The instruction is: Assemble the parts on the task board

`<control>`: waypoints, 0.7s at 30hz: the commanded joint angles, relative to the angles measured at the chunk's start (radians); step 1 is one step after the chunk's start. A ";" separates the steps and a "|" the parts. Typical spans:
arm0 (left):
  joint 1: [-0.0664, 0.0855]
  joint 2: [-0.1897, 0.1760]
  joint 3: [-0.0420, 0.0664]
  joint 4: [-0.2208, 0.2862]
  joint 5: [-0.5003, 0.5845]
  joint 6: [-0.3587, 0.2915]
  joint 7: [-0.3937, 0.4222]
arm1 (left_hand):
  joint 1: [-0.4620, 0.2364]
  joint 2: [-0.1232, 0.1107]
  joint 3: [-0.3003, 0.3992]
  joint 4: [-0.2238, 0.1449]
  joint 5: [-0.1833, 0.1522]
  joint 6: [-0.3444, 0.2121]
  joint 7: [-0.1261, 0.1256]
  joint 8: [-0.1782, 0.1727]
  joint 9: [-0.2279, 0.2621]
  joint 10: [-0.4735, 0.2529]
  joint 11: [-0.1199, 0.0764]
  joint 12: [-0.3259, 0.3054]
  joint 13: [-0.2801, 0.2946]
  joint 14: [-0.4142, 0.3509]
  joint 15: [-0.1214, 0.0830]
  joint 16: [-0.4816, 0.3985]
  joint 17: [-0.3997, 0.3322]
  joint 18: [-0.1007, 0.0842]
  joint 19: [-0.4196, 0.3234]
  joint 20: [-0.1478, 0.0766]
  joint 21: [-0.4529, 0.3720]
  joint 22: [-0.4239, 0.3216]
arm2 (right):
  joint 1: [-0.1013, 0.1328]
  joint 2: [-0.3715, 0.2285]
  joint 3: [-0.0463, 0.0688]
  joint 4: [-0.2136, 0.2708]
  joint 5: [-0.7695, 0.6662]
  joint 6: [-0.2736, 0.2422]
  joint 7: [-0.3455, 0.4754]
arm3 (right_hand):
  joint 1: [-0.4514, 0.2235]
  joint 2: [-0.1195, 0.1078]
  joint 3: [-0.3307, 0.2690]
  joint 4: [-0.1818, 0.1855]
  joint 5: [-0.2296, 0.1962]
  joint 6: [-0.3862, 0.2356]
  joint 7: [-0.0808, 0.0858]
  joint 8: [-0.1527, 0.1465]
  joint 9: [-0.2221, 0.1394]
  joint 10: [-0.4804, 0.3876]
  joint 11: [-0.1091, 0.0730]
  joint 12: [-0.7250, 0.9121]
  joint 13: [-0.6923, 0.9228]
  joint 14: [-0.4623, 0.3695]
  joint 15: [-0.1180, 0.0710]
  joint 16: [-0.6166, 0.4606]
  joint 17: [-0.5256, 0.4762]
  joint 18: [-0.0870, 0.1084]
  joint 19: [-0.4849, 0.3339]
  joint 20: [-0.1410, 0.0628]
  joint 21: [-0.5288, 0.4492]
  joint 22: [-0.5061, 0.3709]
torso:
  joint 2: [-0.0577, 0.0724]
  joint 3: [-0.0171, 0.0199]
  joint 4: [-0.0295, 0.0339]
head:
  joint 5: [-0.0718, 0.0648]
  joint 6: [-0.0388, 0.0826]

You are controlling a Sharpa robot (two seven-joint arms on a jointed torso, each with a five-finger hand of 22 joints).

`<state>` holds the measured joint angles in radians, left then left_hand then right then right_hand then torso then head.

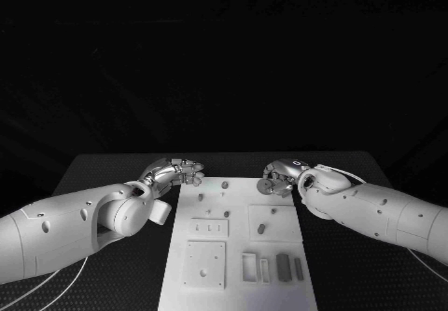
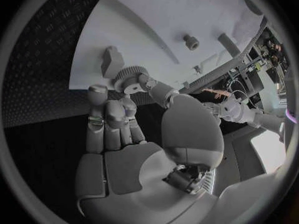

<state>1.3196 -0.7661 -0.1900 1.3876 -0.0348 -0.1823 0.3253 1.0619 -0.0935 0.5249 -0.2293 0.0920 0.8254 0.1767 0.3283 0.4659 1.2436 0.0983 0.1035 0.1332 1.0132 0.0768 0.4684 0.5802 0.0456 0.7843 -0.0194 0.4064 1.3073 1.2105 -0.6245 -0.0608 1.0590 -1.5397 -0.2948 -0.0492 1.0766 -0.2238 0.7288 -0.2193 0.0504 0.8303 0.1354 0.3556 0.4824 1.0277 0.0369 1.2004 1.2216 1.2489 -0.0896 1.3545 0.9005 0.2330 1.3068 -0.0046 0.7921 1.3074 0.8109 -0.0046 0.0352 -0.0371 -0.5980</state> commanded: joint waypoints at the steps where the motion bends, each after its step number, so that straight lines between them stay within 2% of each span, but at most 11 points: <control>1: 0.001 0.001 0.001 0.002 0.001 0.016 0.006 | -0.008 0.000 0.005 -0.002 -0.006 -0.001 0.003 -0.004 0.001 -0.001 0.005 -0.004 0.002 -0.002 0.005 -0.006 0.002 -0.002 -0.007 0.001 0.005 0.016 | -0.018 0.003 -0.012 -0.002 -0.043 0.056 -0.005 | 0.007 0.028 0.011 -0.003 -0.002 0.168 -0.027 0.008 0.004 -0.024 -0.035 0.006 -0.003 -0.001 -0.011 -0.004 0.002 0.028 0.000 -0.005 0.006 0.020 | -0.001 0.0013 0.0002 | 0.000 -0.002; 5: 0.001 0.001 0.001 0.003 0.000 0.015 0.006 | -0.008 0.000 0.005 -0.002 -0.006 -0.001 0.003 -0.004 0.001 -0.001 0.005 -0.004 0.002 -0.002 0.005 -0.006 0.002 -0.002 -0.007 0.001 0.005 0.016 | -0.018 0.000 -0.012 -0.001 -0.049 0.051 -0.003 | 0.008 0.048 0.014 -0.008 -0.002 0.173 -0.029 0.009 0.006 -0.021 -0.038 0.007 -0.005 -0.001 -0.014 -0.005 0.003 0.029 -0.001 -0.005 0.007 0.020 | -0.002 0.0007 0.0000 | 0.000 -0.002; 7: 0.001 0.001 0.001 0.002 0.000 0.014 0.007 | -0.008 0.000 0.005 -0.002 -0.006 -0.001 0.003 -0.004 0.002 -0.001 0.005 -0.004 0.002 -0.002 0.005 -0.006 0.002 -0.002 -0.007 0.001 0.005 0.016 | -0.018 -0.002 -0.012 0.004 -0.058 0.038 -0.001 | 0.014 0.080 0.029 -0.003 -0.002 0.177 -0.031 0.011 0.007 -0.020 -0.040 0.007 -0.007 -0.001 -0.015 -0.006 0.004 0.028 -0.002 -0.005 0.006 0.019 | -0.002 0.0007 -0.0002 | 0.002 -0.001; 8: 0.001 0.001 0.001 0.002 0.000 0.014 0.007 | -0.008 0.000 0.005 -0.002 -0.006 -0.001 0.003 -0.004 0.002 -0.001 0.005 -0.004 0.002 -0.002 0.005 -0.006 0.002 -0.002 -0.007 0.001 0.005 0.016 | -0.018 -0.002 -0.012 0.006 -0.061 0.034 -0.001 | 0.014 0.086 0.034 -0.005 -0.002 0.181 -0.032 0.013 0.008 -0.018 -0.041 0.008 -0.008 -0.001 -0.016 -0.006 0.004 0.028 -0.003 -0.004 0.006 0.019 | -0.002 0.0008 -0.0001 | 0.002 0.000; 21: 0.001 -0.001 0.001 0.004 0.000 0.012 0.008 | -0.008 0.001 0.005 -0.002 -0.005 -0.001 0.003 -0.004 0.002 -0.001 0.005 -0.004 0.002 -0.002 0.005 -0.006 0.002 -0.002 -0.007 0.001 0.005 0.016 | -0.017 -0.017 -0.012 0.034 -0.079 -0.025 -0.011 | -0.004 0.109 0.051 -0.026 -0.002 0.204 -0.042 0.024 0.018 0.008 -0.050 0.019 -0.009 0.005 -0.026 -0.009 0.009 0.029 0.001 -0.005 0.012 0.018 | -0.001 0.0003 -0.0002 | 0.001 0.001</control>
<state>1.3196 -0.7674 -0.1900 1.3887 -0.0350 -0.1822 0.3250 1.0619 -0.0935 0.5249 -0.2293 0.0920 0.8254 0.1767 0.3283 0.4667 1.2435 0.0983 0.1035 0.1340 1.0132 0.0768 0.4684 0.5808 0.0456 0.7843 -0.0194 0.4063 1.3080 1.2021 -0.6384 -0.0670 1.0899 -1.5900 -0.3307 -0.0475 1.0742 -0.1233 0.7776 -0.2408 0.0492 0.8335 0.1319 0.3688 0.4874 1.0399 -0.0003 1.2157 1.2135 1.2519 -0.1079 1.3507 0.9080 0.2451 1.3053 -0.0033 0.7976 1.3073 0.8096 -0.0035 0.0354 -0.0364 -0.5968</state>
